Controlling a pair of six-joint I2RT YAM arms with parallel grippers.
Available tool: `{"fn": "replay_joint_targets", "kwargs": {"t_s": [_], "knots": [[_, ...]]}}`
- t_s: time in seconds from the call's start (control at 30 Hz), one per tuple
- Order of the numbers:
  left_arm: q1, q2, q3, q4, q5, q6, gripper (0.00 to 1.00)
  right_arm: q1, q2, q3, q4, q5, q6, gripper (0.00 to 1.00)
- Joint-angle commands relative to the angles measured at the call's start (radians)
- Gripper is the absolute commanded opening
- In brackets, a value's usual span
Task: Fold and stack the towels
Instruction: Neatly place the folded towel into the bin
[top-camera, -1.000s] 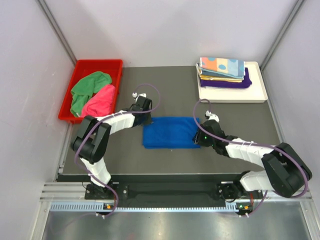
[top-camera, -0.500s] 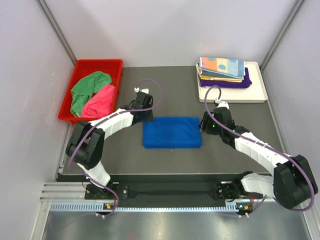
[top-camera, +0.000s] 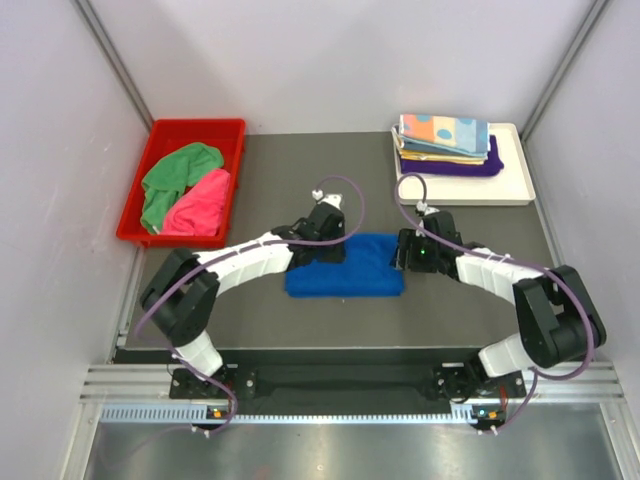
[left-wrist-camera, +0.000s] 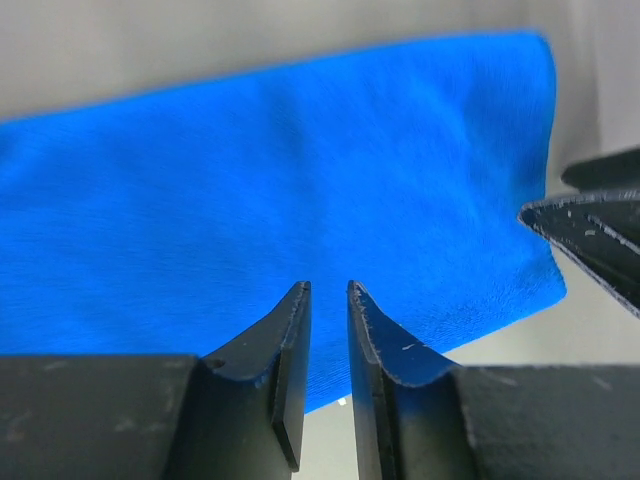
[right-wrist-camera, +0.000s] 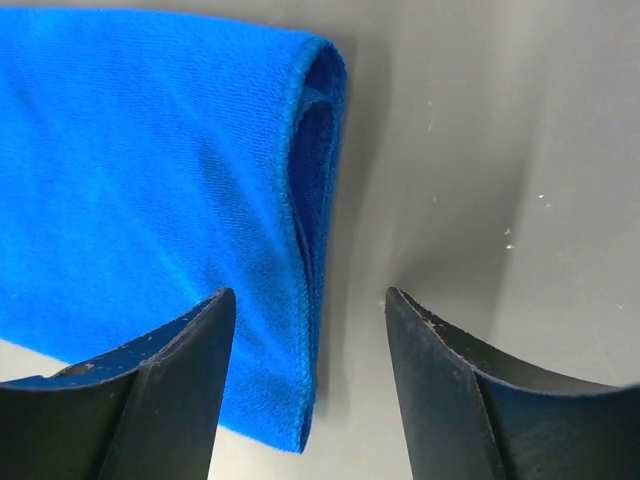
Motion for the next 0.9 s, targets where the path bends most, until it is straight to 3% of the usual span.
{"fn": "replay_joint_targets", "kwargs": {"t_s": [0.0,0.33,0.6,0.7,0.87], "knots": [[-0.042,0.061,-0.02,0.079,0.022,-0.052,0.26,0.029,0.032,0.04,0.061,-0.018,-0.003,0.61],[-0.115,0.115,-0.057,0.093,-0.031,-0.113,0.22,0.114,0.138,0.058,0.064,0.06,0.051,0.59],[-0.134,0.101,-0.083,0.12,-0.044,-0.141,0.21,0.184,0.173,0.095,0.036,0.126,0.084,0.49],[-0.135,0.077,-0.086,0.117,-0.061,-0.149,0.2,0.19,0.184,0.106,0.009,0.173,0.084,0.36],[-0.137,-0.035,-0.089,0.074,-0.127,-0.159,0.19,0.195,0.203,0.158,-0.074,0.249,0.051,0.03]]}}
